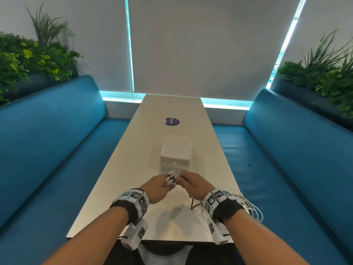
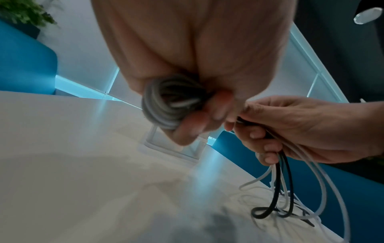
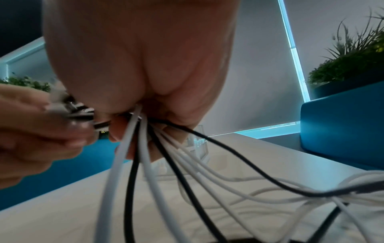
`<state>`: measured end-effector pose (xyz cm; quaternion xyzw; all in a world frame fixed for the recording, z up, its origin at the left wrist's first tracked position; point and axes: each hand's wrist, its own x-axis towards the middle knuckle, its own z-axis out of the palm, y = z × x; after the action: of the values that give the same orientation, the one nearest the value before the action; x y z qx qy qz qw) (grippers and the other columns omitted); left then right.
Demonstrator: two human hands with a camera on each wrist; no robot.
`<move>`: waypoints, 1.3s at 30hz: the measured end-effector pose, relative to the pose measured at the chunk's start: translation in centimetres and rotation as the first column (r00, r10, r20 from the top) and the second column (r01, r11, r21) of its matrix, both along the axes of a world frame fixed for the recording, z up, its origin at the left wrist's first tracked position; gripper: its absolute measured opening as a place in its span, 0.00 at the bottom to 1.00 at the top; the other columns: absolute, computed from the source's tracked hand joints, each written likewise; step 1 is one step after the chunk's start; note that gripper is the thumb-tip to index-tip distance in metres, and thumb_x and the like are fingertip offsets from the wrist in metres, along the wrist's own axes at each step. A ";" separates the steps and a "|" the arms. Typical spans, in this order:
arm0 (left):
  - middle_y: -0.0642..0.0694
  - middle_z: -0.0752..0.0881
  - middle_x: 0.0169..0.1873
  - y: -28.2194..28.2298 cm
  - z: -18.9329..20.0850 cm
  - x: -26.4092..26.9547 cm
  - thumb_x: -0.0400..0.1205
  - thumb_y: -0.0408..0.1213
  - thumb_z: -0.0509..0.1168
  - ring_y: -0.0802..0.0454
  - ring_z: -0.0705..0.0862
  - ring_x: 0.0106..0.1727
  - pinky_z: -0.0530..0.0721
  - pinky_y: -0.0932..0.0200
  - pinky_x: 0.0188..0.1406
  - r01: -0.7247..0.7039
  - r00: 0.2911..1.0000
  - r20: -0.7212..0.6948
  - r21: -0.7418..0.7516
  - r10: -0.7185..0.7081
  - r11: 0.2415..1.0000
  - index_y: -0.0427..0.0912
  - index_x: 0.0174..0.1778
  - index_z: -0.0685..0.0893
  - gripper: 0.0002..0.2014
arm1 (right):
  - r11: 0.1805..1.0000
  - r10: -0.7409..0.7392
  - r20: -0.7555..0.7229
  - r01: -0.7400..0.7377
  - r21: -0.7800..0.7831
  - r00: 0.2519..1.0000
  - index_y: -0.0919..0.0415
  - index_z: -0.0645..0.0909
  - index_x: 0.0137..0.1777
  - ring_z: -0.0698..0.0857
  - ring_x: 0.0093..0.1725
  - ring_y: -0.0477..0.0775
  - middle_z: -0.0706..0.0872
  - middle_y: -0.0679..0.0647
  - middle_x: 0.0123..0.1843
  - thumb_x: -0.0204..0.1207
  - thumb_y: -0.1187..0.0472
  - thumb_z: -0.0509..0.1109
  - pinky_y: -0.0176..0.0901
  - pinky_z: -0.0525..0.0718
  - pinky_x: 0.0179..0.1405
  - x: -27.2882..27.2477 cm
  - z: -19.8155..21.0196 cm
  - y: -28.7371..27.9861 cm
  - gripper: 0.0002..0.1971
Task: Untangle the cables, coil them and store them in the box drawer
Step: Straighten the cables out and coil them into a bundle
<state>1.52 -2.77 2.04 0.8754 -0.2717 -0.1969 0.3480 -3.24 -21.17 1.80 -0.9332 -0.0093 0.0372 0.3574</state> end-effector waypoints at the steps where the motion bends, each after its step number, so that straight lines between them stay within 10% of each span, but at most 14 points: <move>1: 0.54 0.80 0.31 0.0 0.1 0.1 0.88 0.52 0.61 0.58 0.74 0.28 0.70 0.63 0.27 0.010 1.000 0.029 0.005 -0.010 1.000 0.53 0.45 0.80 0.09 | 1.000 -0.021 -0.003 0.021 0.000 1.000 0.54 0.78 0.45 0.80 0.29 0.52 0.81 0.51 0.34 0.84 0.44 0.61 0.46 0.82 0.29 -0.1 -0.2 -0.1 0.15; 7: 0.45 0.90 0.48 0.1 1.8 2.1 0.86 0.56 0.61 0.45 0.86 0.48 0.79 0.54 0.48 0.000 0.989 0.147 -0.093 0.013 0.996 0.46 0.53 0.88 0.18 | 0.991 -0.115 0.054 0.111 0.081 0.992 0.56 0.77 0.48 0.82 0.29 0.49 0.83 0.47 0.34 0.82 0.38 0.61 0.56 0.85 0.38 -0.3 -0.2 0.1 0.20; 11: 0.24 0.87 0.43 1.9 4.0 5.3 0.88 0.53 0.59 0.33 0.80 0.32 0.71 0.57 0.25 -0.283 0.941 0.119 -0.229 0.315 0.931 0.38 0.55 0.87 0.21 | 0.986 -0.049 0.039 0.055 -0.155 0.998 0.54 0.70 0.55 0.83 0.40 0.64 0.85 0.59 0.41 0.86 0.43 0.56 0.53 0.79 0.41 -0.8 -0.6 -0.6 0.14; 16: 0.49 0.69 0.16 1.4 0.5 4.9 0.84 0.64 0.58 0.47 0.68 0.14 0.69 0.59 0.20 -0.446 0.894 -0.169 -0.256 0.415 0.857 0.38 0.44 0.78 0.27 | 0.979 -0.020 0.052 0.030 -0.204 0.998 0.52 0.64 0.65 0.83 0.39 0.66 0.84 0.61 0.40 0.86 0.40 0.50 0.54 0.79 0.39 -1.9 -2.4 1.6 0.18; 25: 0.40 0.78 0.19 -0.9 -1.8 1.3 0.71 0.73 0.69 0.45 0.77 0.21 0.75 0.56 0.27 -0.485 0.852 -0.375 -0.299 0.366 0.822 0.38 0.29 0.78 0.35 | 0.956 0.042 0.056 -0.024 -0.293 0.998 0.54 0.64 0.68 0.83 0.37 0.65 0.86 0.63 0.44 0.88 0.45 0.48 0.54 0.80 0.37 -2.7 -3.0 3.2 0.17; 30: 0.43 0.83 0.23 -3.2 -2.0 0.1 0.69 0.57 0.79 0.46 0.80 0.26 0.78 0.57 0.28 -0.454 0.862 -0.397 -0.330 0.315 0.827 0.42 0.34 0.82 0.21 | 0.884 0.142 -0.023 -0.137 -0.446 0.990 0.63 0.74 0.68 0.86 0.44 0.67 0.87 0.65 0.49 0.84 0.61 0.57 0.52 0.80 0.39 -1.8 -2.2 4.0 0.15; 33: 0.41 0.88 0.31 -3.3 -2.3 0.3 0.77 0.54 0.73 0.44 0.86 0.34 0.85 0.50 0.40 -0.517 0.817 -0.443 -0.280 0.369 0.808 0.40 0.35 0.88 0.18 | 0.898 0.139 -0.018 -0.133 -0.420 0.990 0.65 0.69 0.71 0.85 0.41 0.66 0.86 0.65 0.51 0.85 0.59 0.57 0.56 0.83 0.39 -1.7 -2.2 4.3 0.18; 39: 0.40 0.93 0.37 -2.6 0.1 1.1 0.86 0.59 0.61 0.41 0.88 0.34 0.74 0.60 0.25 -0.555 0.816 -0.467 -0.469 0.340 0.687 0.37 0.42 0.92 0.28 | 0.947 0.099 0.028 -0.086 -0.309 0.995 0.60 0.73 0.63 0.85 0.46 0.66 0.87 0.63 0.51 0.87 0.46 0.56 0.55 0.82 0.45 -1.3 -1.6 2.9 0.18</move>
<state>2.57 -5.35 2.16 0.7153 -0.0280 -0.1599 0.6797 -4.51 -18.30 0.25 -0.9765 -0.0548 0.0350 0.2056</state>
